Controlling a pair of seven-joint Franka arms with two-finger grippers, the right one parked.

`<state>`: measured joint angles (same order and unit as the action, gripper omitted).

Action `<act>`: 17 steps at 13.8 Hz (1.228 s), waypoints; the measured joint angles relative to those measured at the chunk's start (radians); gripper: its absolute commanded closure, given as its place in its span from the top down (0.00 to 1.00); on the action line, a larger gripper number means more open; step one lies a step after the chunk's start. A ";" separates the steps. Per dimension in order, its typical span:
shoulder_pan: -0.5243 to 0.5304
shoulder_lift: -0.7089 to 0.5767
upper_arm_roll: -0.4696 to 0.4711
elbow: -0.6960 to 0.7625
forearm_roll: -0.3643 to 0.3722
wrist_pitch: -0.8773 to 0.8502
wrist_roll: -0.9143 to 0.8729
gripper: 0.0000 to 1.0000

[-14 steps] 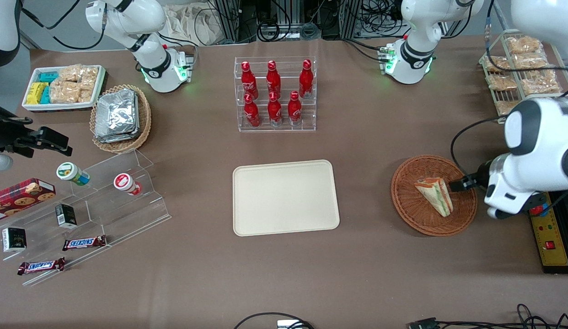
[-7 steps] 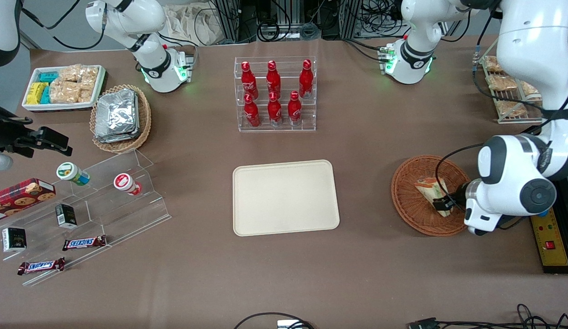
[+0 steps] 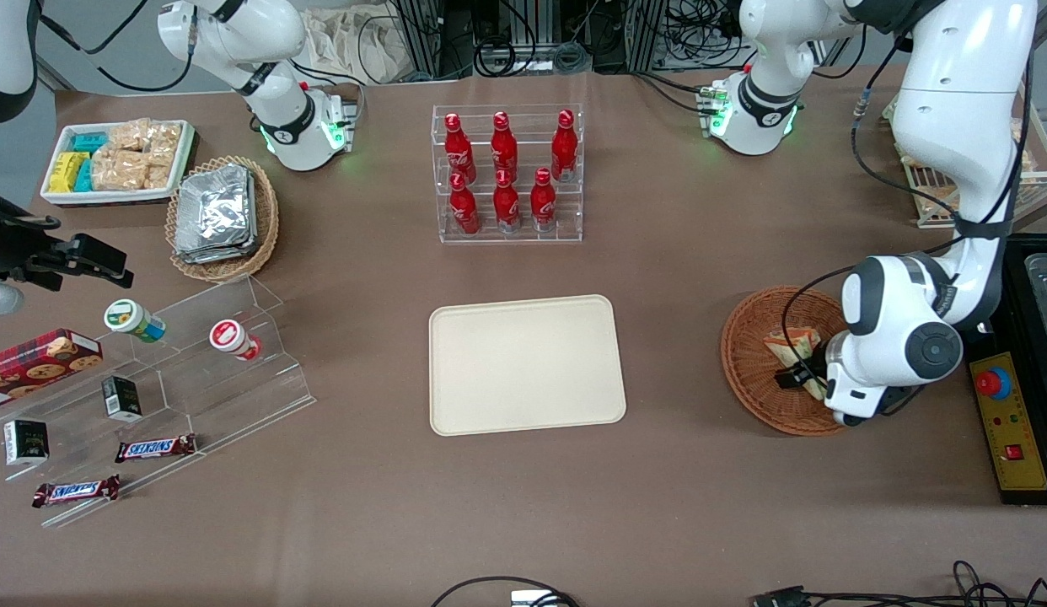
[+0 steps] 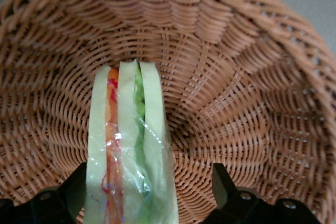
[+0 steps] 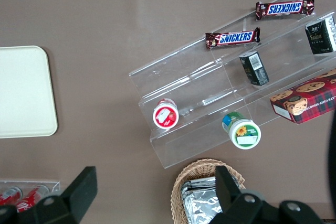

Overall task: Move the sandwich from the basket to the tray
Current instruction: 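Lower the open left gripper around the sandwich and close it, then lift the sandwich with the left gripper and carry it toward the tray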

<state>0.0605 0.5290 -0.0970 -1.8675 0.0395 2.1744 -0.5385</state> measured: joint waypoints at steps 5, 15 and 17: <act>0.022 0.000 0.001 -0.017 0.000 0.000 -0.002 0.31; 0.021 -0.119 -0.017 0.020 -0.001 -0.115 0.014 0.26; 0.020 -0.191 -0.055 0.031 -0.001 -0.152 0.050 0.26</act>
<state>0.0803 0.3378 -0.1519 -1.8360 0.0389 2.0224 -0.4880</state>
